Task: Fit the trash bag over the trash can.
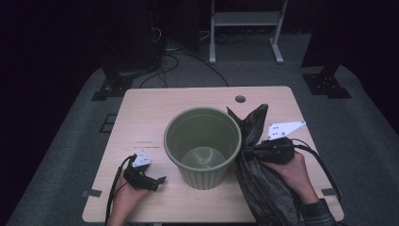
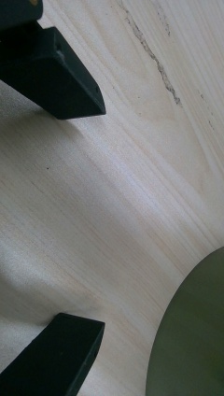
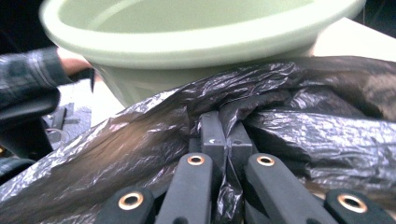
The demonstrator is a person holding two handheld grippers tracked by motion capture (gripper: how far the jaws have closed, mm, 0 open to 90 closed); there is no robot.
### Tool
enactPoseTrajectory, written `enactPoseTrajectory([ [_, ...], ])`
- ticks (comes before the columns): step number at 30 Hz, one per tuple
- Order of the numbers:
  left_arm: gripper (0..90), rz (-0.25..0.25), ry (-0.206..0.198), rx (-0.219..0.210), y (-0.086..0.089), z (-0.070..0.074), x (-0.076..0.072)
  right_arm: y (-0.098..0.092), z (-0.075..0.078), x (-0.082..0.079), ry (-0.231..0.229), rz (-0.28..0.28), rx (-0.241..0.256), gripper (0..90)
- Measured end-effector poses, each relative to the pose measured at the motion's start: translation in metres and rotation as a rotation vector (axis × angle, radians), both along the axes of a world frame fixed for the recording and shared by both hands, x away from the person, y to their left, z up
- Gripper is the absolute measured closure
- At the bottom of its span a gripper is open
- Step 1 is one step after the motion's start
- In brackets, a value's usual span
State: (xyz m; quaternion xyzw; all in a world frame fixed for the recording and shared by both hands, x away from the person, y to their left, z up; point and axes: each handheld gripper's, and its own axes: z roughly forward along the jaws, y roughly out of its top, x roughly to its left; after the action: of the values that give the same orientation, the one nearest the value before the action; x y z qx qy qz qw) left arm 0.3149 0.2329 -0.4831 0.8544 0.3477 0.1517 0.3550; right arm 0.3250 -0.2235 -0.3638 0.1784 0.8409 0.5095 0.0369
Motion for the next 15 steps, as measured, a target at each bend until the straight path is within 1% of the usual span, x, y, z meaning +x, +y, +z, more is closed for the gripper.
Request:
enactPoseTrajectory([
  [5,0.0,0.0,0.0,0.0,0.0,0.0,0.0,-0.004,0.021,-0.004,-0.024,0.031,0.032,89.6],
  [7,0.0,0.0,0.0,0.0,0.0,0.0,0.0,-0.005,0.028,-0.005,-0.038,0.035,0.031,89.6],
  [11,0.0,0.0,0.0,0.0,0.0,0.0,0.0,-0.007,0.039,-0.006,-0.041,0.06,0.036,89.6],
  [15,0.0,0.0,-0.001,0.0,0.0,0.0,0.0,-0.006,0.05,-0.008,-0.055,0.084,0.042,89.6],
])
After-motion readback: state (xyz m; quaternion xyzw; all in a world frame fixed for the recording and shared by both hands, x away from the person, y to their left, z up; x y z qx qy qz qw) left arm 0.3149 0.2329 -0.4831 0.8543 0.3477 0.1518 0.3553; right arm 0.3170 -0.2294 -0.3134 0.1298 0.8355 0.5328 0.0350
